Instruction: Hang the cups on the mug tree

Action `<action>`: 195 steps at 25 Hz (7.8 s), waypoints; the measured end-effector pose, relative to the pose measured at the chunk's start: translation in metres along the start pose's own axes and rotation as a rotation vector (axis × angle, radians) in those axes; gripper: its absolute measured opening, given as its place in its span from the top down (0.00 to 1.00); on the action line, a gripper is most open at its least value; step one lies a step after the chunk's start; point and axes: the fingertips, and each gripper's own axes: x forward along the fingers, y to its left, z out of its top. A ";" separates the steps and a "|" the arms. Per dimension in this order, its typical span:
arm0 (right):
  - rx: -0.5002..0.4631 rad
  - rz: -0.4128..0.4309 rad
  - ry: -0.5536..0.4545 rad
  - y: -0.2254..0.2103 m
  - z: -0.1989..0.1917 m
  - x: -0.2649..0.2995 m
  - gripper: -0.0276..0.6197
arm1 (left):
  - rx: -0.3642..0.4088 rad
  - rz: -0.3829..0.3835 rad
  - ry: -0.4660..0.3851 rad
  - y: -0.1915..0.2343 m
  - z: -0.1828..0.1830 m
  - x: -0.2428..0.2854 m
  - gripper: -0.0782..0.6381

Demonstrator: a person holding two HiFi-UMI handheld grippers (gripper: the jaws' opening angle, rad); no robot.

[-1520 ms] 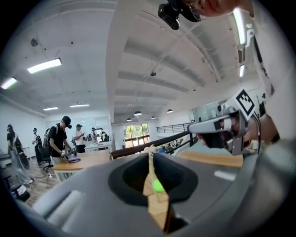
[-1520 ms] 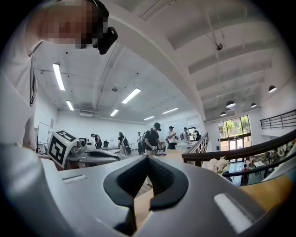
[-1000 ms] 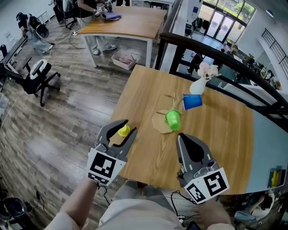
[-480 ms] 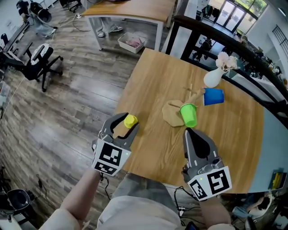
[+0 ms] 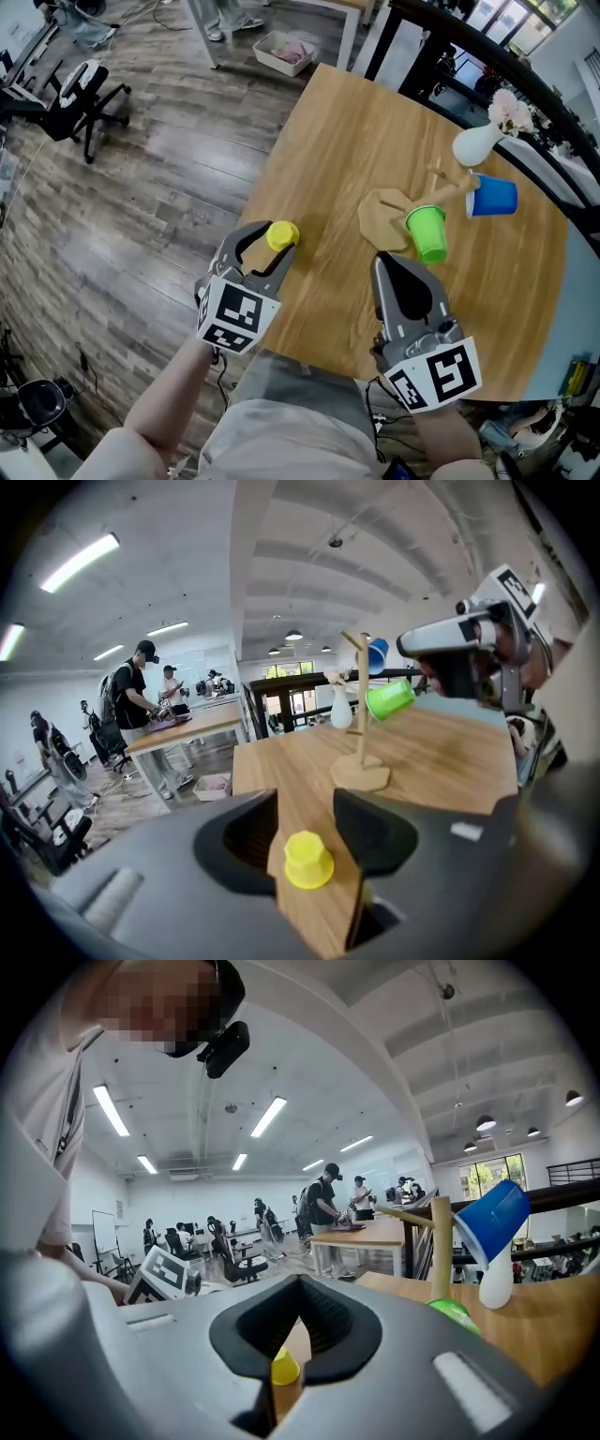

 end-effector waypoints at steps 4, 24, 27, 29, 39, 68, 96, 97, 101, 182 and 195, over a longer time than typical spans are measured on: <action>-0.025 0.019 0.020 0.012 -0.016 0.022 0.96 | -0.009 -0.001 0.018 0.010 -0.020 0.011 0.63; 0.016 0.078 0.125 0.017 -0.111 0.087 0.96 | 0.002 -0.073 0.098 -0.001 -0.098 0.076 0.58; 0.025 0.077 0.130 0.014 -0.114 0.089 0.96 | -0.017 -0.080 0.122 -0.003 -0.107 0.080 0.58; 0.027 0.080 0.132 0.014 -0.116 0.090 0.96 | -0.026 -0.080 0.126 -0.003 -0.110 0.082 0.58; 0.034 0.095 0.169 0.016 -0.137 0.089 0.96 | -0.049 -0.094 0.111 -0.008 -0.104 0.097 0.50; -0.058 -0.011 0.065 0.011 -0.035 -0.026 0.96 | 0.010 -0.058 -0.073 -0.040 0.037 0.001 0.55; -0.180 -0.126 -0.223 0.041 0.148 -0.228 0.96 | 0.164 -0.074 -0.346 -0.140 0.219 -0.174 0.55; -0.179 -0.130 -0.222 0.041 0.147 -0.228 0.96 | 0.166 -0.077 -0.347 -0.141 0.218 -0.174 0.55; -0.166 -0.138 -0.212 0.043 0.136 -0.222 0.96 | 0.166 -0.075 -0.347 -0.135 0.211 -0.174 0.56; -0.043 -0.205 0.000 -0.092 0.079 -0.075 0.96 | -0.134 -0.240 -0.256 -0.063 0.223 0.063 0.50; -0.065 -0.206 -0.026 -0.075 0.088 -0.083 0.96 | -0.105 -0.195 -0.281 -0.054 0.226 0.027 0.50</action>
